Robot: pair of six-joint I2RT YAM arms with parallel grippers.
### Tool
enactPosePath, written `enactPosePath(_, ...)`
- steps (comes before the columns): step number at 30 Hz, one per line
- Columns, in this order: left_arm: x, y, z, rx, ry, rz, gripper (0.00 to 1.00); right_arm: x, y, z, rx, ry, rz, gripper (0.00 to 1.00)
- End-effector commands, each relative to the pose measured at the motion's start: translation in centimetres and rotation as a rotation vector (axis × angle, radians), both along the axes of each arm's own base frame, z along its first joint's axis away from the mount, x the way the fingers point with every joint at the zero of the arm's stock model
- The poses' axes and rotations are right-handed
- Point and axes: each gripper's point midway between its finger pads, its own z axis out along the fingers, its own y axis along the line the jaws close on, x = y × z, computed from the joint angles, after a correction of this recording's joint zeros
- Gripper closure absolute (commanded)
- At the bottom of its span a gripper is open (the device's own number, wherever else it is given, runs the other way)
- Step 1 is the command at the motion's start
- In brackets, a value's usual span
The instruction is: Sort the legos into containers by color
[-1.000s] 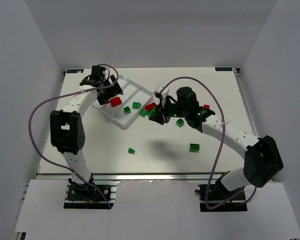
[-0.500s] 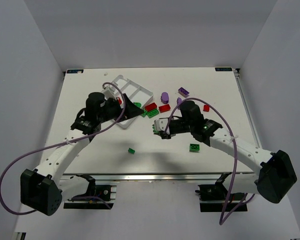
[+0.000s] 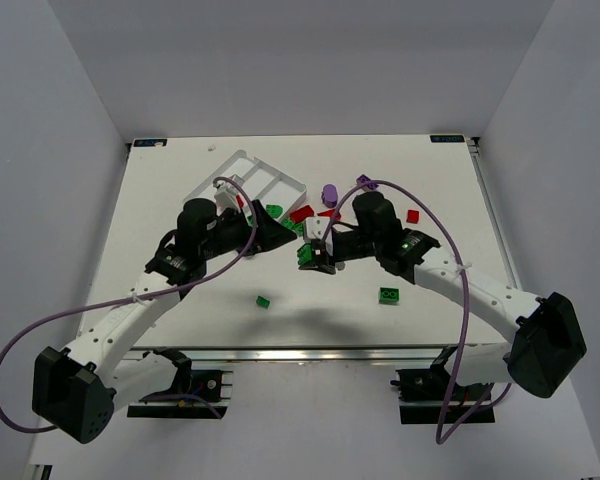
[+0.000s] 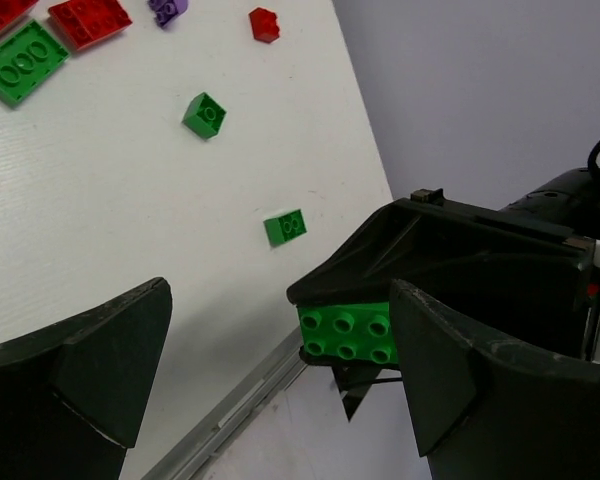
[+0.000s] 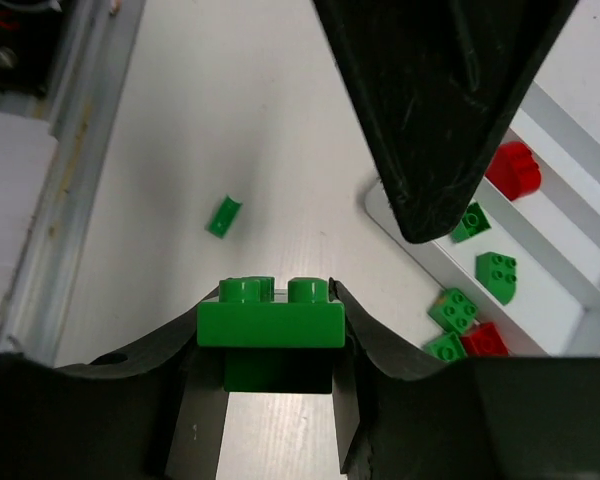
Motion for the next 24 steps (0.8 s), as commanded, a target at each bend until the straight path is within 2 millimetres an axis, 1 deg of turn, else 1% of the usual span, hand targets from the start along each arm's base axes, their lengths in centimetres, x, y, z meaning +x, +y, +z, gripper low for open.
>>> enactPosePath(1,-0.9,-0.5,2.3,-0.082,-0.066,-0.036,0.02,-1.2,0.9,3.5,0.092,0.12,0.03,1.0)
enactPosePath(3,-1.1,-1.0,3.0,-0.131,-0.071,-0.058,0.02,-1.8,1.0,4.1,0.113,0.17,0.048,1.0)
enactPosePath(4,-1.2,-1.1,3.0,-0.146,-0.065,-0.065,0.02,-1.9,1.1,4.6,0.129,0.176,0.058,1.0)
enactPosePath(5,-1.3,-1.3,3.6,-0.179,-0.069,-0.071,0.02,-2.2,1.2,4.9,0.137,0.192,0.071,1.0)
enactPosePath(7,-1.3,-1.5,4.2,-0.204,-0.074,-0.074,0.02,-2.3,1.1,5.3,0.147,0.243,0.063,1.0)
enactPosePath(8,-1.4,-1.5,4.6,-0.224,-0.075,-0.075,0.02,-1.9,1.3,6.1,0.177,0.234,0.064,1.0)
enactPosePath(9,-1.5,-1.6,4.8,-0.232,-0.075,-0.082,0.02,-1.9,1.3,6.2,0.181,0.278,0.063,1.0)
enactPosePath(10,-1.7,-1.5,5.2,-0.242,-0.078,-0.081,0.02,-1.3,1.1,6.9,0.196,0.284,0.051,1.0)
enactPosePath(12,-1.8,-1.5,6.2,-0.275,-0.087,-0.08,0.02,-0.9,0.9,7.3,0.206,0.318,0.057,1.0)
enactPosePath(13,-1.8,-1.5,6.6,-0.286,-0.09,-0.076,0.02,-0.3,0.7,7.2,0.208,0.334,0.043,1.0)
enactPosePath(15,-2.1,-1.5,7.6,-0.317,-0.1,-0.079,0.02,0.0,0.6,7.3,0.209,0.36,0.041,1.0)
enactPosePath(21,-2.1,-1.7,7.1,-0.314,-0.063,-0.086,0.02,0.1,0.9,7.6,0.218,0.418,0.043,1.0)
enactPosePath(23,-2.1,-1.7,7.0,-0.315,-0.056,-0.088,0.02,0.4,1.1,7.6,0.22,0.435,0.036,1.0)
enactPosePath(24,-2.0,-1.8,6.7,-0.309,-0.039,-0.087,0.02,0.5,1.2,7.6,0.218,0.456,0.031,1.0)
